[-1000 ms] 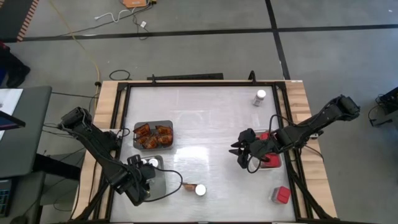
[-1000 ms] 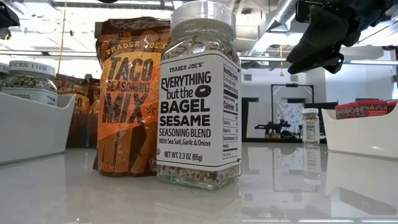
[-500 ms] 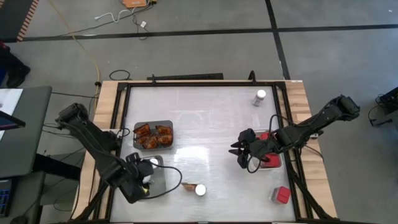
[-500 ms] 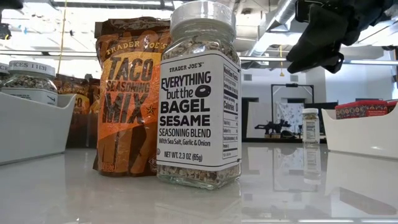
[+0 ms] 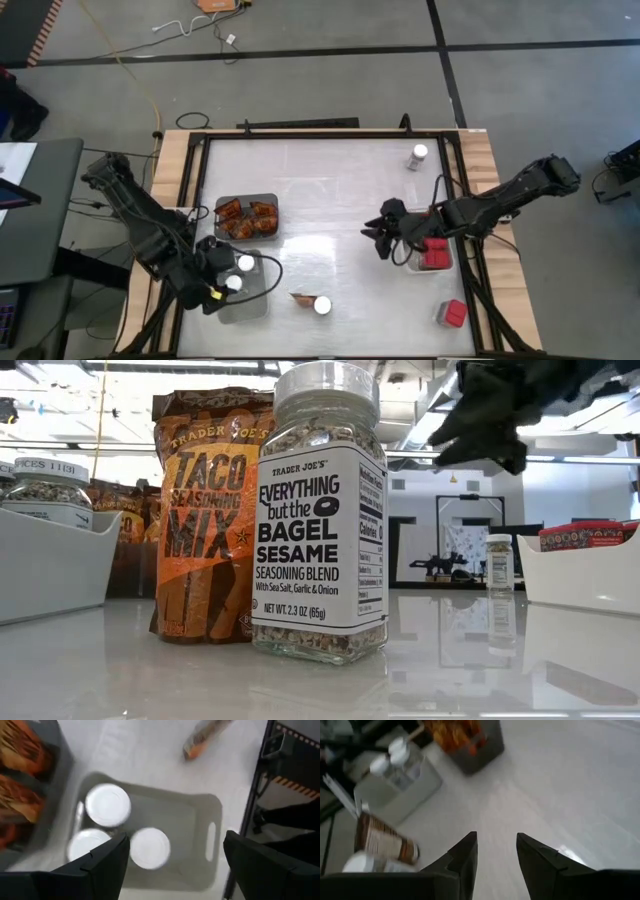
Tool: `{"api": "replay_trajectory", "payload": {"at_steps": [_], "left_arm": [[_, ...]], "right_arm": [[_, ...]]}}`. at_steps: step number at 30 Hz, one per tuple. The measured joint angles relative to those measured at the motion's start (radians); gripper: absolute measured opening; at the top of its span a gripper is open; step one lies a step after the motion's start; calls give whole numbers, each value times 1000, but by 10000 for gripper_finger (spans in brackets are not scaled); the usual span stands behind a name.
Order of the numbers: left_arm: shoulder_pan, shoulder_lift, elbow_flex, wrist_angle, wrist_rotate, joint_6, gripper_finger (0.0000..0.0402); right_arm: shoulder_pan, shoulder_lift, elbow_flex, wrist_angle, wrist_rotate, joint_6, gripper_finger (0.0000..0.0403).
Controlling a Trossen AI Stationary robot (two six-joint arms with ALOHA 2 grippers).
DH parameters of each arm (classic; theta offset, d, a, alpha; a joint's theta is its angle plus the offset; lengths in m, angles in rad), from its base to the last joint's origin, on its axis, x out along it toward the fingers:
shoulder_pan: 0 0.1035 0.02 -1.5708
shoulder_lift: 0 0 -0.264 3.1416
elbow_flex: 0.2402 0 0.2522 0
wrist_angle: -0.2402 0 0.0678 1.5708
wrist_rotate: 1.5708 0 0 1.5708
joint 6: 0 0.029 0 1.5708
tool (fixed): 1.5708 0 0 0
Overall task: Sort spices by type
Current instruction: Put the top white spice bottle into the gray bin
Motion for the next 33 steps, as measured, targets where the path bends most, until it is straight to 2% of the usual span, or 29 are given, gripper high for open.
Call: {"api": "replay_trajectory", "payload": {"at_steps": [5, 9, 12, 15, 19, 22, 27, 33], "left_arm": [[13, -55, -56, 22, -70, 27, 310], [50, -136, -171, 183, -71, 157, 310], [97, -206, -273, 322, -67, 261, 310], [147, -271, -355, 396, -49, 318, 310], [214, -341, -419, 429, 23, 371, 310], [252, -389, -437, 430, 35, 425, 310], [328, -497, -443, 386, 36, 538, 310], [401, -632, -443, 328, 36, 675, 309]], "right_arm": [[-62, 0, 34, 53, -14, -80, 194], [-108, 0, 110, 29, -28, -166, 238], [-147, 0, 189, -60, -30, -211, 269], [-206, 0, 281, -264, -32, -200, 293], [-337, 0, 386, -604, -33, 4, 313], [-458, 0, 423, -803, -32, 167, 319], [-622, 0, 425, -925, -32, 326, 315], [-718, 0, 425, -947, -33, 425, 312]]}}
